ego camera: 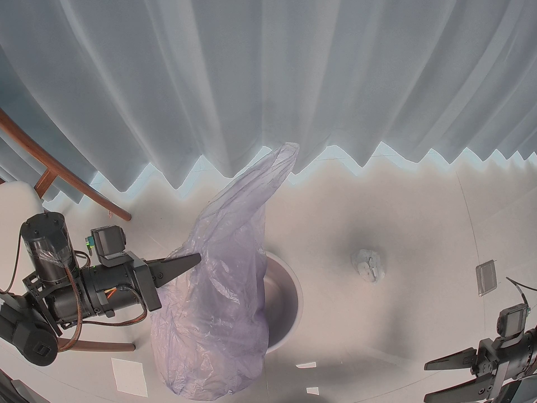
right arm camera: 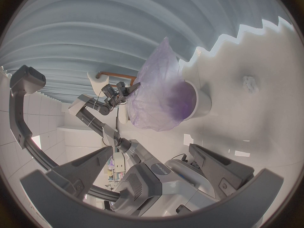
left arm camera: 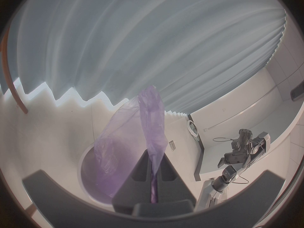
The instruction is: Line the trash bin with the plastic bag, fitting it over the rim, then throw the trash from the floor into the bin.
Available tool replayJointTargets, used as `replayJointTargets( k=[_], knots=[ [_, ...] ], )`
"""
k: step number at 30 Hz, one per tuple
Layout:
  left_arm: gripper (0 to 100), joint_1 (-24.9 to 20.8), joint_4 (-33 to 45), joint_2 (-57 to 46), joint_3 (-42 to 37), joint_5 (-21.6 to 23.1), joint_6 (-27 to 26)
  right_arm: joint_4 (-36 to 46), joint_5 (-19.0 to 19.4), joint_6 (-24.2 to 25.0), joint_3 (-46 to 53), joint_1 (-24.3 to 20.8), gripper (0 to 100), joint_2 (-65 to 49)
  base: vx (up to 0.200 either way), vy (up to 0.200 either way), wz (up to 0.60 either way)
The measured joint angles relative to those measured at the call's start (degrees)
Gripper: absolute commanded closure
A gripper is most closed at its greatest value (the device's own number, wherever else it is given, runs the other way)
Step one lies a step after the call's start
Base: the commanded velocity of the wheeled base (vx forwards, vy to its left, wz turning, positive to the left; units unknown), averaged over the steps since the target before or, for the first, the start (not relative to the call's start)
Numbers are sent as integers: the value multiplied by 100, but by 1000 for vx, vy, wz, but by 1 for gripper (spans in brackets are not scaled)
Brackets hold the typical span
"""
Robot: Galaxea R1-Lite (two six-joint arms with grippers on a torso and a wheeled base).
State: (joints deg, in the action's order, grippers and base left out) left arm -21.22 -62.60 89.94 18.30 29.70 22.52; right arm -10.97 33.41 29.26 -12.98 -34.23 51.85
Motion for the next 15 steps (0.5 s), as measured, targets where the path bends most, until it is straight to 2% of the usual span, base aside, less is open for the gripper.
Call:
replayJointTargets(
  k=[10, 15],
  knots=[
    [100, -178, -5, -150, 33, -151, 0, -178, 295, -17, -455, -221, 0, 1100, 0, 0, 0],
    [100, -294, -2, -244, 44, -233, 1, -925, 350, -35, -645, -424, 0, 1876, 0, 0, 0]
  ],
)
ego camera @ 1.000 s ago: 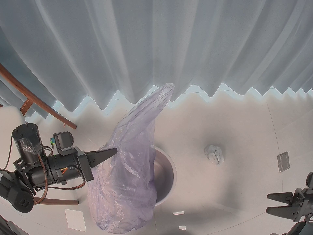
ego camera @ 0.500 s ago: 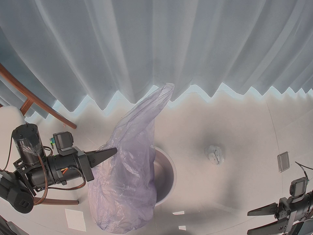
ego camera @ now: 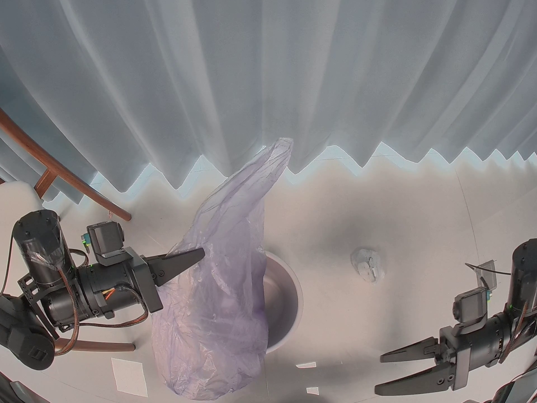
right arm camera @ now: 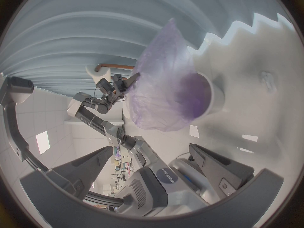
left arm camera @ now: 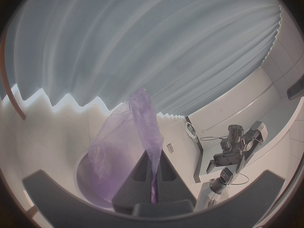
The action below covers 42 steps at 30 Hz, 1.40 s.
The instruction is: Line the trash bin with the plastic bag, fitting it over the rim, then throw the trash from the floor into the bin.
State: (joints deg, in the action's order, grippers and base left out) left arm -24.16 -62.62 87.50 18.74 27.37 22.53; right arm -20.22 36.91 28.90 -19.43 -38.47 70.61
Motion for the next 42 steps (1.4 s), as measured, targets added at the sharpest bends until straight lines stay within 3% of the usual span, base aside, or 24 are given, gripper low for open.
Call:
replayJointTargets(
  k=[5, 12, 24, 32, 37, 38, 42],
  knots=[
    [100, -113, 5, -66, 5, -99, 2, -987, 17, 88, 61, -502, 0, 511, 0, 0, 0],
    [100, -172, 6, -107, 6, -138, 2, -1891, 20, 679, -7, -1200, 0, 1289, 0, 0, 0],
    [100, -282, 9, -117, -5, -263, -4, -3167, 4, 1773, -269, -1541, 0, 2321, 0, 0, 0],
    [100, -295, 2, -121, 15, -307, -4, -4038, -112, 1902, -333, -1831, 0, 3093, 0, 0, 0],
    [100, -299, 2, -126, 30, -312, -6, -4615, -427, 1899, -352, -2039, 0, 3768, 0, 0, 0],
    [100, -299, 5, -126, 30, -310, -6, -4699, -501, 1897, -366, -2063, 100, 3892, 0, 0, 0],
    [100, -299, 5, -126, 33, -312, -6, -4891, -722, 1891, -532, -2142, 100, 4378, 0, 0, 0]
  ],
)
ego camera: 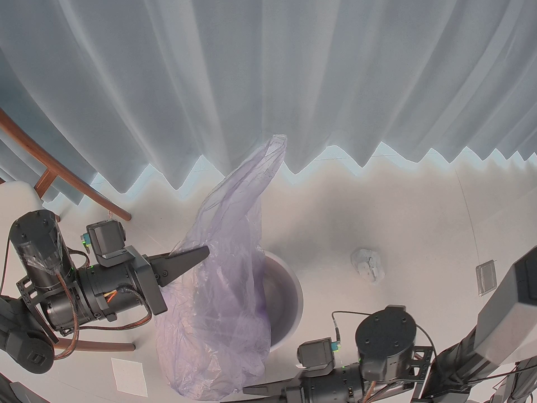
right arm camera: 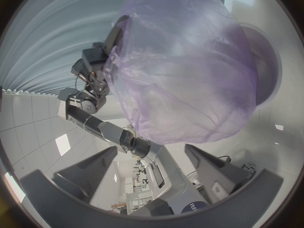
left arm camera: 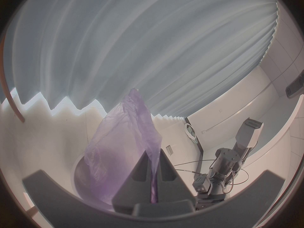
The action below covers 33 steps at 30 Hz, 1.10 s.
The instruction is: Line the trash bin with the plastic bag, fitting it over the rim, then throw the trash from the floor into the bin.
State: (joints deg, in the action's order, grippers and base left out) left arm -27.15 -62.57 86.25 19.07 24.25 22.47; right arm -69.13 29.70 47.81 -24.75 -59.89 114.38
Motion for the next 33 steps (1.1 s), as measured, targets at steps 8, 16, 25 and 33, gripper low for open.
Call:
replayJointTargets(
  k=[8, 16, 25, 33],
  knots=[
    [100, 0, 1, 11, 2, 0, 0, -20, -41, -9, -238, -118, 100, 394, 0, 0, 0],
    [100, 0, 1, 0, 2, 0, 2, 11, -37, -167, -195, -278, 100, 651, 0, 0, 0],
    [100, -7, 22, -52, -9, -2, -88, 24, -723, -657, -590, -291, 100, 1243, 0, 0, 0],
    [100, -9, 69, -161, -16, -6, -183, 40, -1232, -752, -1335, -85, 100, 1720, 0, 0, 0]
  ],
)
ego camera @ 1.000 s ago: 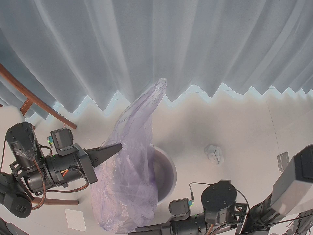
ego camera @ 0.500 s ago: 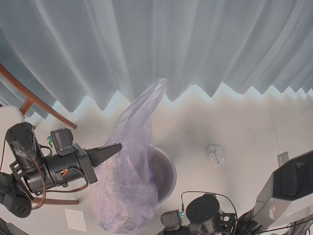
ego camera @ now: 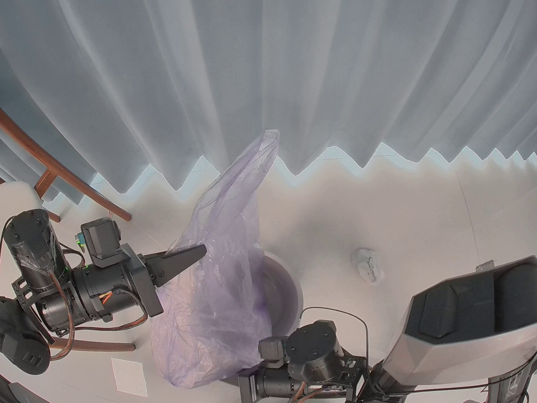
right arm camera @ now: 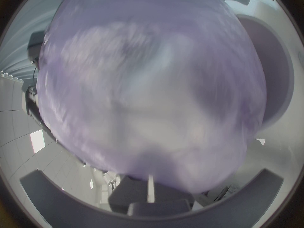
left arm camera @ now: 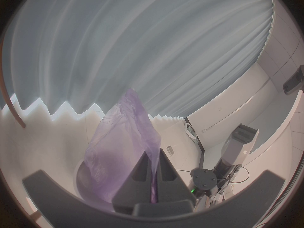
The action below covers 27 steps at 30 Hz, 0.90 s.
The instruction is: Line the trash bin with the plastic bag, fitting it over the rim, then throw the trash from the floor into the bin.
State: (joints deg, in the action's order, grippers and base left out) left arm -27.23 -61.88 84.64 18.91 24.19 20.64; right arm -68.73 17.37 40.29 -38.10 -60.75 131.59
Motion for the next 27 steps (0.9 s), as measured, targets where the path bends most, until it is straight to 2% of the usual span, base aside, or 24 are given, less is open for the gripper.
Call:
replayJointTargets(
  k=[6, 12, 27],
  knots=[
    [100, -2, 7, -41, -22, -2, -55, 0, -389, -134, -446, 380, 100, 163, 0, 0, 0],
    [100, -10, 9, -88, -34, -2, -63, 0, -616, -189, -903, 667, 100, 246, 0, 0, 0],
    [100, -68, 49, -200, -34, -10, -48, -5, -1358, -215, -2458, 894, 100, 909, 0, 0, 0]
  ],
)
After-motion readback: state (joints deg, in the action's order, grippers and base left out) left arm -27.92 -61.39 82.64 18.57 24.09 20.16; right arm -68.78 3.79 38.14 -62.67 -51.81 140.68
